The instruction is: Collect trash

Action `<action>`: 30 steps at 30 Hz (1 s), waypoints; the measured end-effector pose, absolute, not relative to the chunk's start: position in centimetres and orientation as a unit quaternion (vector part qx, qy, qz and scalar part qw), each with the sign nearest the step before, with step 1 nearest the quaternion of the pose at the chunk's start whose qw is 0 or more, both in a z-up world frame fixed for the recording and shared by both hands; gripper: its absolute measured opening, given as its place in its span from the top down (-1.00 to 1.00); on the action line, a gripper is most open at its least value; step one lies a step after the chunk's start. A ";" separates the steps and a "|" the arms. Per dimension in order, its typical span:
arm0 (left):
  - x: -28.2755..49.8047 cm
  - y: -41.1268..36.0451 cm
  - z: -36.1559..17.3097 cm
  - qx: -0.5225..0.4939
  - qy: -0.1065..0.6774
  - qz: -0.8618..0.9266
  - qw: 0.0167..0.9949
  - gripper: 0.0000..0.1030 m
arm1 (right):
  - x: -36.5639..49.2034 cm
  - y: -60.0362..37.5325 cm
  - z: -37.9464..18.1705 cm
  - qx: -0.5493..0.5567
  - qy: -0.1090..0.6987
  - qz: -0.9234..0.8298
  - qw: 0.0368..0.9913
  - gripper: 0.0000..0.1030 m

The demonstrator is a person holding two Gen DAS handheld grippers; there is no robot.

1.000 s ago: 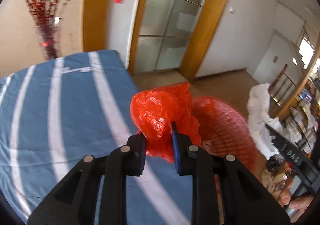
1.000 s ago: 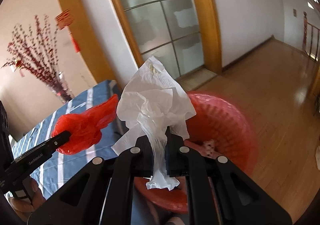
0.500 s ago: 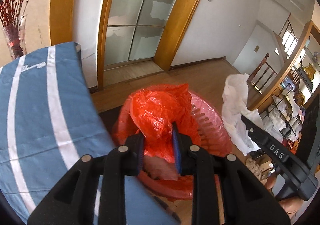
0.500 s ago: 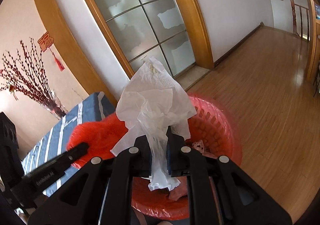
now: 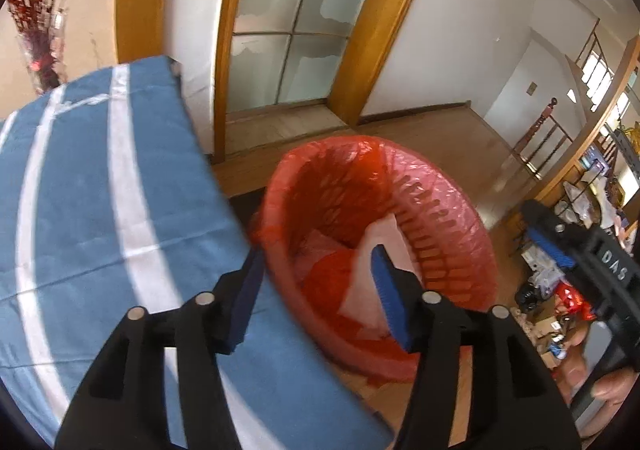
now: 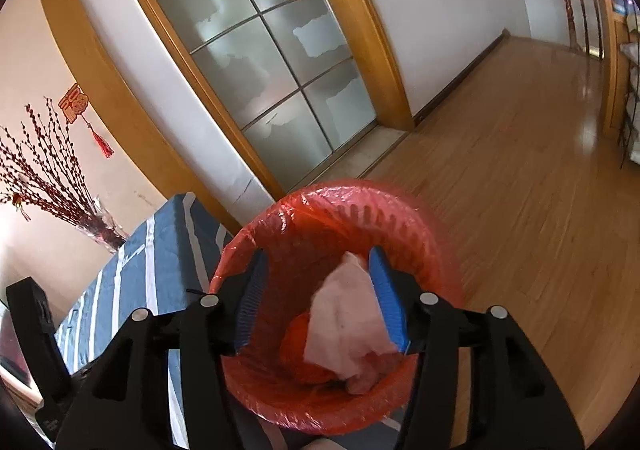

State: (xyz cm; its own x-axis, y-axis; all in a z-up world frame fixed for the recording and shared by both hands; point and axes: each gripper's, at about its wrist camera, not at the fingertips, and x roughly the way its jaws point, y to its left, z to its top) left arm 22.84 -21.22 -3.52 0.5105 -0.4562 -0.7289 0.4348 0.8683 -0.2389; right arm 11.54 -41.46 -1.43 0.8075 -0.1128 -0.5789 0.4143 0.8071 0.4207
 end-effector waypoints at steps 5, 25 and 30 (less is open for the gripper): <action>19.8 -18.0 -2.1 0.010 0.385 -0.234 0.893 -0.43 | 8.9 -39.5 -0.3 0.238 0.256 -0.161 0.923 -0.40; 5.4 -6.0 0.8 0.026 0.259 -0.085 0.962 -0.92 | 0.1 -26.0 1.2 0.051 0.214 -0.213 0.952 -0.97; 3.5 -5.3 0.5 0.030 0.243 -0.072 0.967 -0.92 | -0.6 -24.2 0.9 0.048 0.218 -0.207 0.952 -0.97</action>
State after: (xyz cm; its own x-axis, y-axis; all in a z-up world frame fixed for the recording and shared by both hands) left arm 3.49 -5.34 0.54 0.8717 -0.1252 -0.4739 0.1542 0.9878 0.0227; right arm -0.62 -24.16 0.85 0.8187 -0.3744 -0.4354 0.4160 0.9094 0.0001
